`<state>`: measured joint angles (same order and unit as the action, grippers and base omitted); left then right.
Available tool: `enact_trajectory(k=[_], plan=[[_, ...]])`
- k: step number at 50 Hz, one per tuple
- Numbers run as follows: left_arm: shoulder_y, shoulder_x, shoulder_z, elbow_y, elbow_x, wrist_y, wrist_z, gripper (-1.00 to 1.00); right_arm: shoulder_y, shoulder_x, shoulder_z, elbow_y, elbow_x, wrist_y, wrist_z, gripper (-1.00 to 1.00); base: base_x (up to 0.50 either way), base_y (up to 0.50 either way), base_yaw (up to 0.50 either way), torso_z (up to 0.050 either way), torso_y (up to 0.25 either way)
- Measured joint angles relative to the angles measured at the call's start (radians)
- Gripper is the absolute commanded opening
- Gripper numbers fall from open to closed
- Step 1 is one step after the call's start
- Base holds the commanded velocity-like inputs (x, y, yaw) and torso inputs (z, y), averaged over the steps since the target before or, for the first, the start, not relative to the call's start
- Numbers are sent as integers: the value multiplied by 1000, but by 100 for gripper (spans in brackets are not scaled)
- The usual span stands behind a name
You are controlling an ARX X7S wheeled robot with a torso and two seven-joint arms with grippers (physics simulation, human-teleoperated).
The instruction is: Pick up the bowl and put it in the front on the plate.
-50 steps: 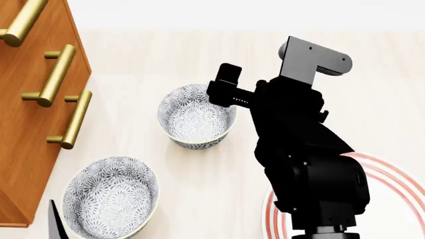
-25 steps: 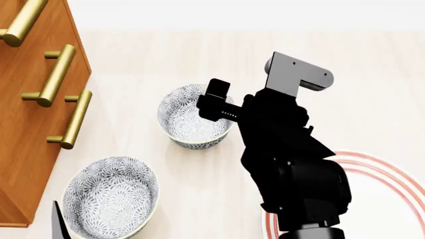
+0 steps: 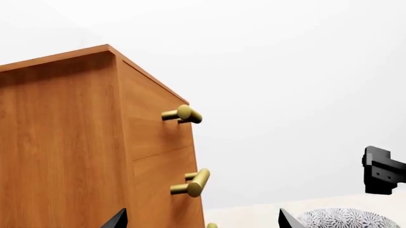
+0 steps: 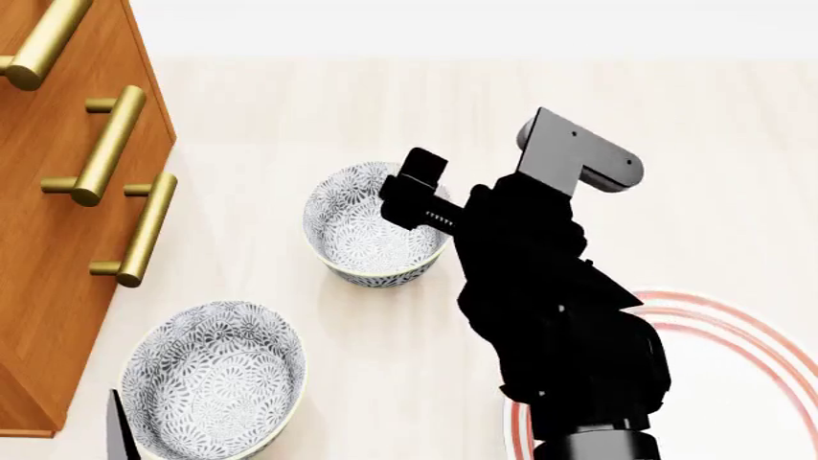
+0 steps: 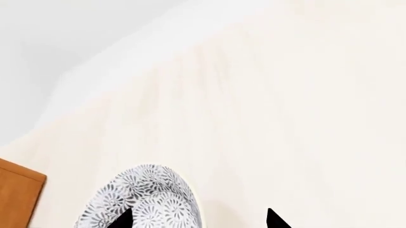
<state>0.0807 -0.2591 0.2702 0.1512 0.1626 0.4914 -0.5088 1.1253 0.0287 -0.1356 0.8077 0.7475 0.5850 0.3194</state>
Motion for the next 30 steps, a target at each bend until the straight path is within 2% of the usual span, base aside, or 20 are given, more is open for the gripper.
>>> enact_trajectory(k=[30], plan=[[-7, -11, 14, -7, -20, -10, -6, 100, -27, 8, -74, 10, 60, -32, 24, 100, 0, 0, 0, 0, 0]])
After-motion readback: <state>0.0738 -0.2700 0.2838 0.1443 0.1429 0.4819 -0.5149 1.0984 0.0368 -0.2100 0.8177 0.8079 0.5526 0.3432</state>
